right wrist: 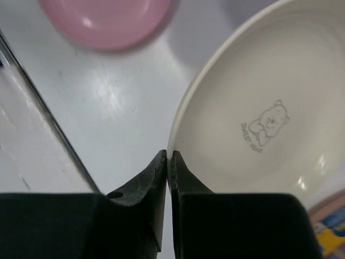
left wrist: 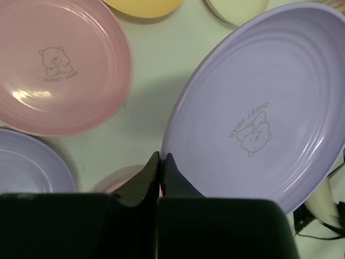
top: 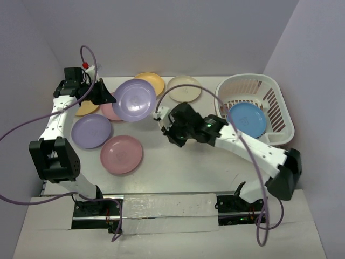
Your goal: Place the plates into the plastic bin on the countertop
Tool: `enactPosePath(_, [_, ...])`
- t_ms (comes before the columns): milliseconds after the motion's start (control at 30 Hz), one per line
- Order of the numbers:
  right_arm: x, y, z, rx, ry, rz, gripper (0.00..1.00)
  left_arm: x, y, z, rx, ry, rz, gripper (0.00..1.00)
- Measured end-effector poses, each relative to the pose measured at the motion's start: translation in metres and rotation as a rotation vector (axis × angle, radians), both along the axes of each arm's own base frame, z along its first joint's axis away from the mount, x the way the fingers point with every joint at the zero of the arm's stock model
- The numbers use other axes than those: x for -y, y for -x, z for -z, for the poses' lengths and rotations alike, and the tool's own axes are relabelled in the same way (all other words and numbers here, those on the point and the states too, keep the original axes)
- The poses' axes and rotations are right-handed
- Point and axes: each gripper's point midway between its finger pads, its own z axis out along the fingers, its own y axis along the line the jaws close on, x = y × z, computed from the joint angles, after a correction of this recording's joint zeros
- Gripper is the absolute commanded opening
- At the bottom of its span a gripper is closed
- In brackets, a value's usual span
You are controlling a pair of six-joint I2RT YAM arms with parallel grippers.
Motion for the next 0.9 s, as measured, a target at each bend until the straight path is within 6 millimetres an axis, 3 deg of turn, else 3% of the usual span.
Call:
enactPosePath(133, [0.016, -0.010, -0.059, 0.138, -0.119, 0.061, 0.00, -0.018, -0.006, -0.016, 0.039, 0.021, -0.076, 0.00])
enactPosePath(267, [0.055, -0.039, -0.075, 0.205, -0.116, 0.233, 0.00, -0.032, -0.010, -0.040, 0.109, 0.033, -0.135, 0.00])
enactPosePath(367, [0.105, -0.070, -0.080, 0.239, -0.102, 0.447, 0.00, -0.032, -0.012, -0.052, 0.149, 0.041, -0.146, 0.00])
enactPosePath(467, [0.170, -0.096, -0.085, 0.283, -0.081, 0.699, 0.00, -0.030, -0.013, -0.053, 0.157, 0.050, -0.145, 0.00])
enactPosePath(567, [0.221, -0.106, -0.083, 0.310, -0.048, 0.885, 0.00, -0.026, -0.012, -0.047, 0.140, 0.053, -0.139, 0.00])
enactPosePath(700, [0.254, -0.118, -0.067, 0.292, -0.015, 0.999, 0.00, -0.006, -0.011, -0.041, 0.129, 0.040, -0.102, 0.00])
enactPosePath(900, [0.290, -0.145, -0.003, 0.141, 0.054, 1.106, 0.00, 0.023, -0.007, -0.040, 0.132, 0.026, -0.037, 0.00])
